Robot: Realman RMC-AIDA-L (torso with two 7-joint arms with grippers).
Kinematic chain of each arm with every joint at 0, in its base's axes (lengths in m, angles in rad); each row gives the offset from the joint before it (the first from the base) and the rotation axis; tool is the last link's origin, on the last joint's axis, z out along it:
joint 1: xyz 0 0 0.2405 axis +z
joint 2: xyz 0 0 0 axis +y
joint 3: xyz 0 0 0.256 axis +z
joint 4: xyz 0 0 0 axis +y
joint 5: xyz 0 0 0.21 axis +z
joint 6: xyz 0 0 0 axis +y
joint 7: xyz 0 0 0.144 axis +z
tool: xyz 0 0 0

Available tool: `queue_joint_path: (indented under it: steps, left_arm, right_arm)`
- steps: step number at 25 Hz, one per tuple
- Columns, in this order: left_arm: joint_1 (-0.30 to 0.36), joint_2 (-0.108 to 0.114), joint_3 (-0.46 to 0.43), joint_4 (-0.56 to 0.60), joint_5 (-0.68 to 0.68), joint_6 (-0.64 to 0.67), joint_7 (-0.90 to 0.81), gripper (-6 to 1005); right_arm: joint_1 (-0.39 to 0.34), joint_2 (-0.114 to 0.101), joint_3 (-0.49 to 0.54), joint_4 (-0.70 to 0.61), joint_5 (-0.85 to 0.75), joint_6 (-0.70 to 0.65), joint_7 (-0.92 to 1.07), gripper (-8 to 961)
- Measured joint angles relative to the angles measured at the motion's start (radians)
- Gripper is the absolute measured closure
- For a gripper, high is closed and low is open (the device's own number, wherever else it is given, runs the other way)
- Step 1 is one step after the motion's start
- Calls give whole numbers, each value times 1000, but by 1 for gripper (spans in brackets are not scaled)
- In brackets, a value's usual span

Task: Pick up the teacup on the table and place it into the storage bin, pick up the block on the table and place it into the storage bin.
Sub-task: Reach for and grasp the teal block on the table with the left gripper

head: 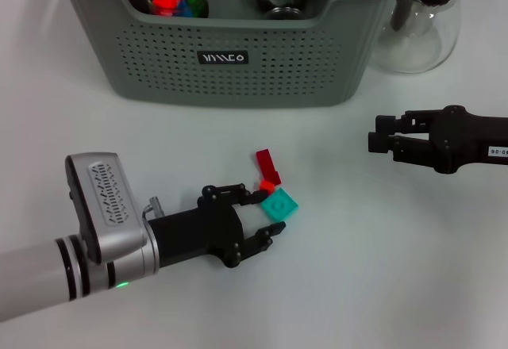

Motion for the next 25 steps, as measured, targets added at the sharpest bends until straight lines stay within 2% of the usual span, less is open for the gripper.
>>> queue_joint_path:
  steps: [9, 15, 23, 25]
  left_arm:
    - [-5, 0, -5, -15, -10, -8, 8, 498]
    - [-36, 0, -14, -59, -18, -57, 11, 497]
    - [-29, 0, -28, -65, -28, -33, 30, 495]
    - [-28, 0, -28, -66, -29, -32, 35, 433]
  right_arm:
    - [-3, 0, 3, 0, 0, 0, 0, 528]
    - [-5, 0, -2, 0, 0, -2, 0, 528]
    - [-9, 0, 2, 0, 0, -6, 0, 528]
    - [-9, 0, 1, 0, 0, -6, 0, 528]
